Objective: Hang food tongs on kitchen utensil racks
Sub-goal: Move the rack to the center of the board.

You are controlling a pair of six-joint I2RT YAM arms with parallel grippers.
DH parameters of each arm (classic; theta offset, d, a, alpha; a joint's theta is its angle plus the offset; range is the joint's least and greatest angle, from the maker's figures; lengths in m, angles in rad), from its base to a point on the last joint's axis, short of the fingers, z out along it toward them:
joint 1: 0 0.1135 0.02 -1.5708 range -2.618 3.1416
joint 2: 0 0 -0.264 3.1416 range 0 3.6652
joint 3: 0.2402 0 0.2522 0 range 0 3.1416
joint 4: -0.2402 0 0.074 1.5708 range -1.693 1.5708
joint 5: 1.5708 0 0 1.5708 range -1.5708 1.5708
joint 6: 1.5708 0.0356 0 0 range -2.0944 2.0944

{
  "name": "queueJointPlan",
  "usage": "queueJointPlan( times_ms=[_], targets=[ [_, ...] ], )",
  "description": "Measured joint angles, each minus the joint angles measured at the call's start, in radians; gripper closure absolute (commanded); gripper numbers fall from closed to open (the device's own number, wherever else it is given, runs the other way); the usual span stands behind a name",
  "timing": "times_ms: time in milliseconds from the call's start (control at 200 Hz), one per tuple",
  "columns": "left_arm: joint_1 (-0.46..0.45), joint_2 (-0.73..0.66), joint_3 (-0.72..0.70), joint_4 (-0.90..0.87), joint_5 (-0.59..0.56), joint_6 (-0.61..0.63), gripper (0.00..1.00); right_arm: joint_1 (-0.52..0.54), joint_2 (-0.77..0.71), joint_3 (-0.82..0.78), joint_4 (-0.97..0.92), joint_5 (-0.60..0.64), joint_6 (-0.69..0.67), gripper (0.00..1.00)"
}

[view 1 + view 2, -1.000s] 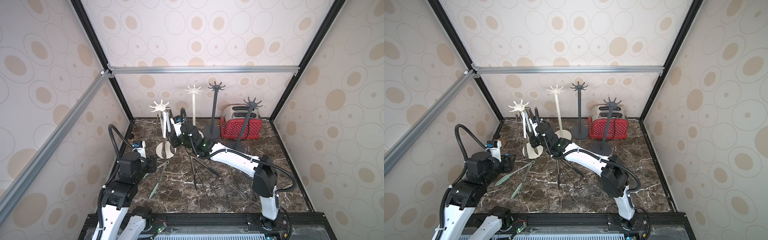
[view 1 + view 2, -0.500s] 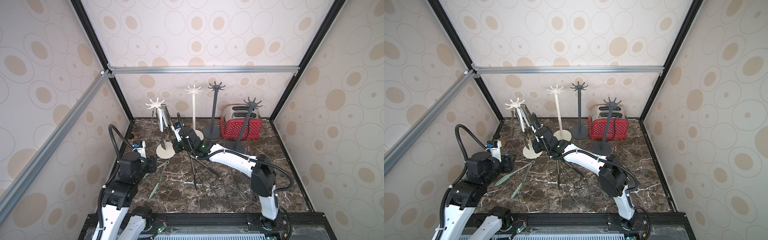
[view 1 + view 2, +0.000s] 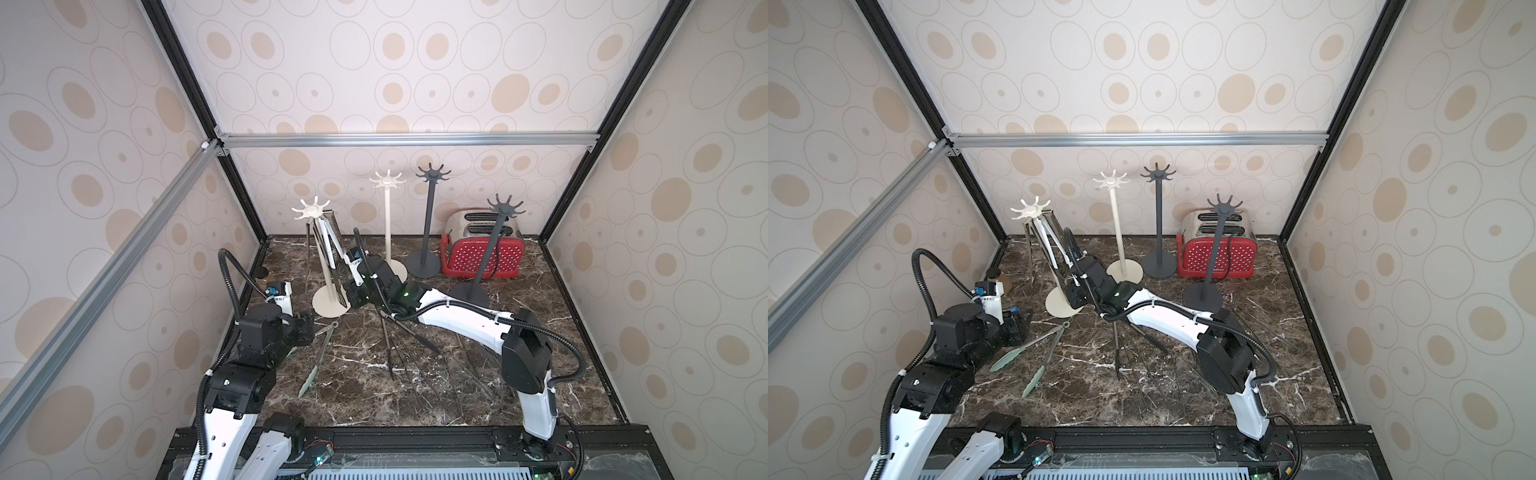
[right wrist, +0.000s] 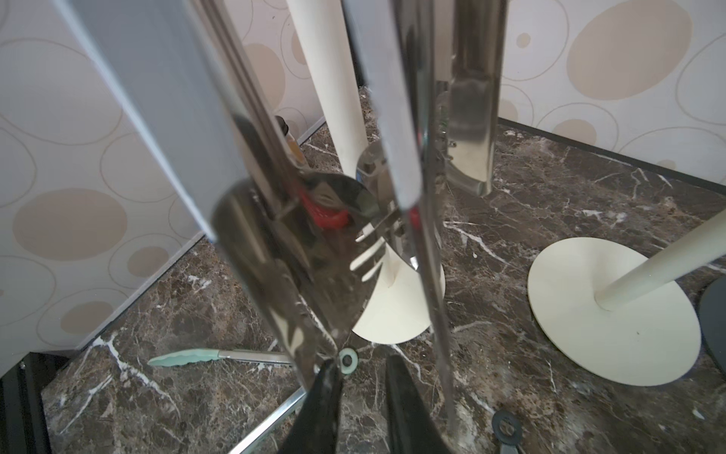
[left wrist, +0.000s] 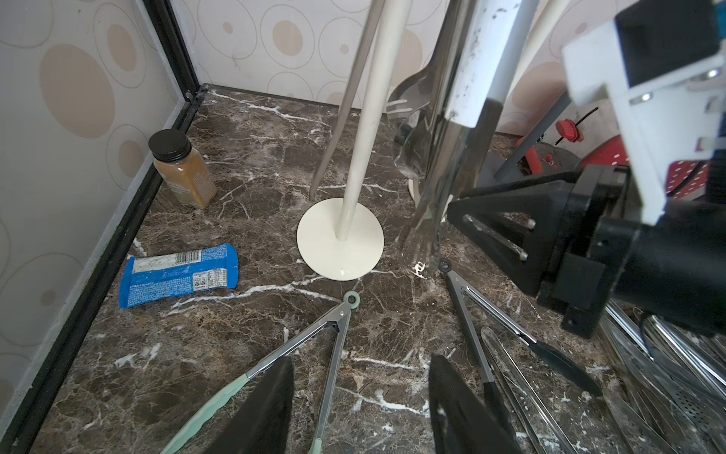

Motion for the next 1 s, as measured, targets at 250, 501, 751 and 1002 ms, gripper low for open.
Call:
queueJointPlan(
  times_ms=[250,501,751,1002],
  targets=[
    [0.0,0.027,0.0,0.0,0.016,0.0,0.43,-0.001,-0.028,-0.095,0.003,0.014,-0.002,0.66],
    [0.0,0.054,-0.009,0.0,0.02,-0.029,0.43,-0.031,-0.139,-0.214,0.005,0.033,-0.014,0.64],
    [0.0,0.075,-0.061,0.0,0.024,-0.084,0.43,-0.135,-0.216,-0.277,0.021,0.03,-0.038,0.52],
    [0.0,0.075,-0.108,0.016,0.024,-0.126,0.43,-0.237,-0.193,-0.232,0.075,-0.007,-0.087,0.33]
  ],
)
